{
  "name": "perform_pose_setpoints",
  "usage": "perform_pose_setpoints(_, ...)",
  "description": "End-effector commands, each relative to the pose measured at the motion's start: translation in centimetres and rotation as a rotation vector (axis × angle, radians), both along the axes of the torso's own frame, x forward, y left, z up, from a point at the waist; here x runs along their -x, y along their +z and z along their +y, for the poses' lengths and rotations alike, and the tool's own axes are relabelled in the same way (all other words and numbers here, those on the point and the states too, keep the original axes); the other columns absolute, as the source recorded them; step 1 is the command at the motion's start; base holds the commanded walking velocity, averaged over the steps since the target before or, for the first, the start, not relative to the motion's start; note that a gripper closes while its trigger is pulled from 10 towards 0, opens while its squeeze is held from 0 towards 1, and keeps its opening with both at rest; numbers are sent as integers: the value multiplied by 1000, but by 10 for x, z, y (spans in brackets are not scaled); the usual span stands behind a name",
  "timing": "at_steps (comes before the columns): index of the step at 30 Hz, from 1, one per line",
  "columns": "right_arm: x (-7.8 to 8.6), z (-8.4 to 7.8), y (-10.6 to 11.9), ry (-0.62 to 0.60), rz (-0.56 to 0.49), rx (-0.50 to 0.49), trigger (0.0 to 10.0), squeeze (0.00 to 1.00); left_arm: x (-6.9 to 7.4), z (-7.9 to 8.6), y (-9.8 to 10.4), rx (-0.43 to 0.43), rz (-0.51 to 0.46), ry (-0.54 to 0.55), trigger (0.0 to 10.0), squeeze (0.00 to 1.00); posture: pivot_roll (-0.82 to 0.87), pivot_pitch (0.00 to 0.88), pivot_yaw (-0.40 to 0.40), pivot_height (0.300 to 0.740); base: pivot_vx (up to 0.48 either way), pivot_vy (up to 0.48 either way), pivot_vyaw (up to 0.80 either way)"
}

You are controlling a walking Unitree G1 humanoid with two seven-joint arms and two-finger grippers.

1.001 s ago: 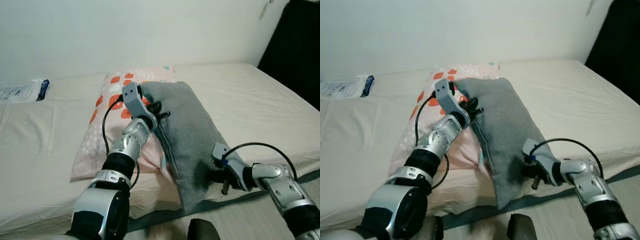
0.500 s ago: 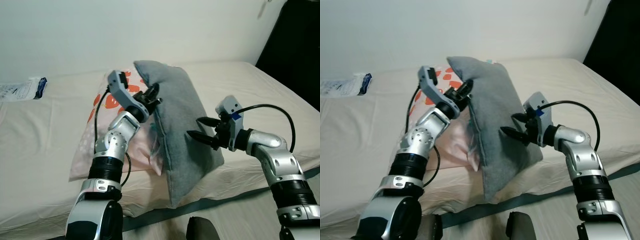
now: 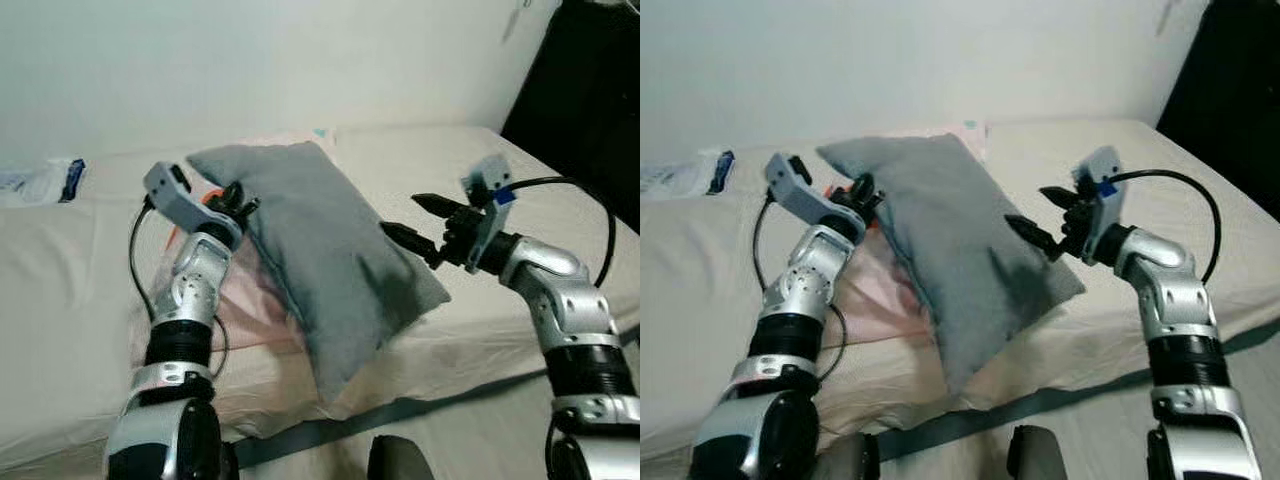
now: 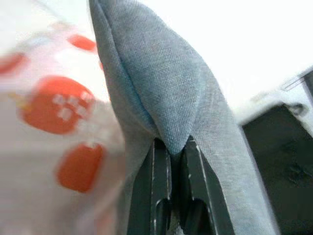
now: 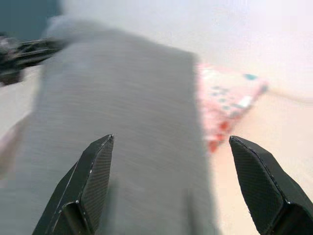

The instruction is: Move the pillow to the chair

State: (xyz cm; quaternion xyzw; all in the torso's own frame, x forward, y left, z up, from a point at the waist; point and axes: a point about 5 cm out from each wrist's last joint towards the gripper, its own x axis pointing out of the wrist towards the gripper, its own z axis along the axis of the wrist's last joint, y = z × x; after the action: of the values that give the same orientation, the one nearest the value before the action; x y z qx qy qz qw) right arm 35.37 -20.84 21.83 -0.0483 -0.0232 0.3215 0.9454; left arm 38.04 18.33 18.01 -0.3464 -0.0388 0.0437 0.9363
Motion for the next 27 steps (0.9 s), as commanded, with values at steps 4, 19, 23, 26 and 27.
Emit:
perform_pose_setpoints(4,-7,-18,4,-173,-29,-49,10000,0,32,95,-16,-125,91,358,0,0,96,0,-67,584,0,0,0)
perform_pose_setpoints(19,-24,-35,-43,-527,212,-426,10000,1000,57,99,-53,-230,202,333,0,0,96,0,-72,584,0,0,0)
perform_pose_setpoints(23,-25,-10,-69,-438,341,-601,10000,1000,55,77,-61,-216,213,281,0,0,87,0,-68,584,0,0,0)
perform_pose_setpoints(26,-24,9,-81,-345,408,-649,10000,1000,54,72,-65,-214,223,267,0,0,80,0,-65,584,0,0,0)
perform_pose_setpoints(27,-23,17,-86,-315,428,-658,10000,1000,54,69,-65,-212,225,264,0,0,81,0,-64,584,0,0,0)
